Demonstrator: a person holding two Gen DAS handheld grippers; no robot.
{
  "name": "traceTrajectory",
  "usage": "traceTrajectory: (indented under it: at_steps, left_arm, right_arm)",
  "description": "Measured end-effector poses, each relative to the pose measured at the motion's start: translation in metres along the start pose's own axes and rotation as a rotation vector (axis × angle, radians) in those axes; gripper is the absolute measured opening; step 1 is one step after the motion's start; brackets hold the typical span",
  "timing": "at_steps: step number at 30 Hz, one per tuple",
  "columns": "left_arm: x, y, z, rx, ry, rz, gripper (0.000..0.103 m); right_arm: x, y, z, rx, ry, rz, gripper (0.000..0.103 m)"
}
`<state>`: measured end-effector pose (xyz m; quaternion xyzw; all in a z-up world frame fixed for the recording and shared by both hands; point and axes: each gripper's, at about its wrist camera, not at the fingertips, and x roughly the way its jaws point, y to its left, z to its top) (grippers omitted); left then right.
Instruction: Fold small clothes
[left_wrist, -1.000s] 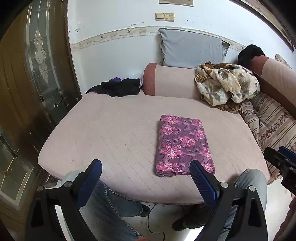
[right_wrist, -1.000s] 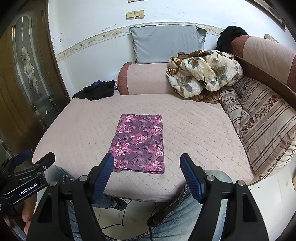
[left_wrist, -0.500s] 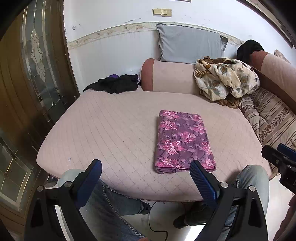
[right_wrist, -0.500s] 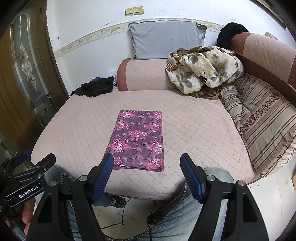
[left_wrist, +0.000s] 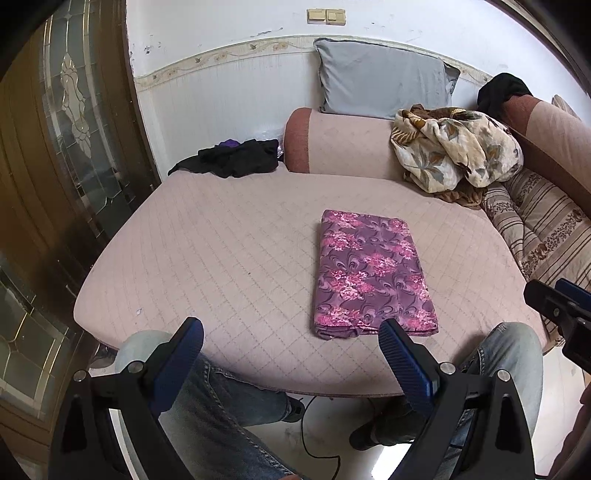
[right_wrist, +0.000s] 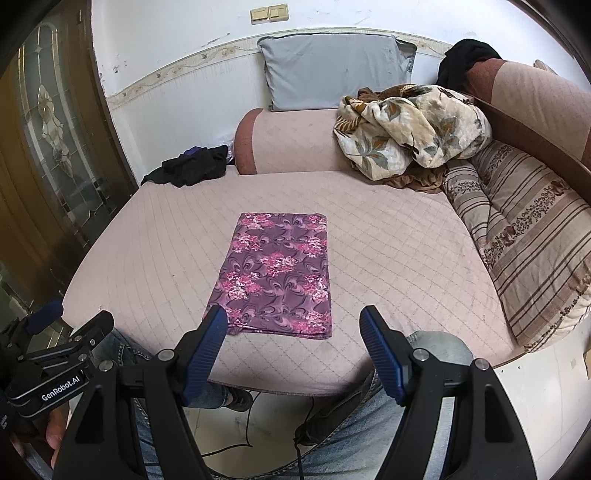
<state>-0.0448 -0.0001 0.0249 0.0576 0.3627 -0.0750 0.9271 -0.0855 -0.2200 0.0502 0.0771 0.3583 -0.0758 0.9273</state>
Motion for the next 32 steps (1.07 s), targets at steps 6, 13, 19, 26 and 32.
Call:
traceTrajectory:
  at_steps: [6,13,19,26,32]
  left_arm:
    - [-0.005,-0.001,0.0,0.0,-0.009,0.001,0.098]
    - [-0.005,-0.005,0.0,0.014,-0.006,-0.001,0.098]
    - [-0.001,-0.009,-0.001,0.02,0.002,-0.002,0.098]
    - [0.023,-0.01,0.004,0.015,0.042,-0.014,0.098]
    - [0.054,-0.014,0.015,0.019,0.045,-0.055,0.098]
  right_arm:
    - [-0.006,0.004,0.0,-0.008,-0.014,0.007,0.073]
    - [-0.009,-0.003,-0.003,0.017,-0.017,0.003,0.073]
    - [-0.007,-0.006,-0.002,0.02,-0.015,0.003,0.073]
    - [0.011,-0.009,0.0,0.029,0.014,0.005,0.073]
    - [0.048,-0.016,0.01,0.042,0.05,0.024,0.073]
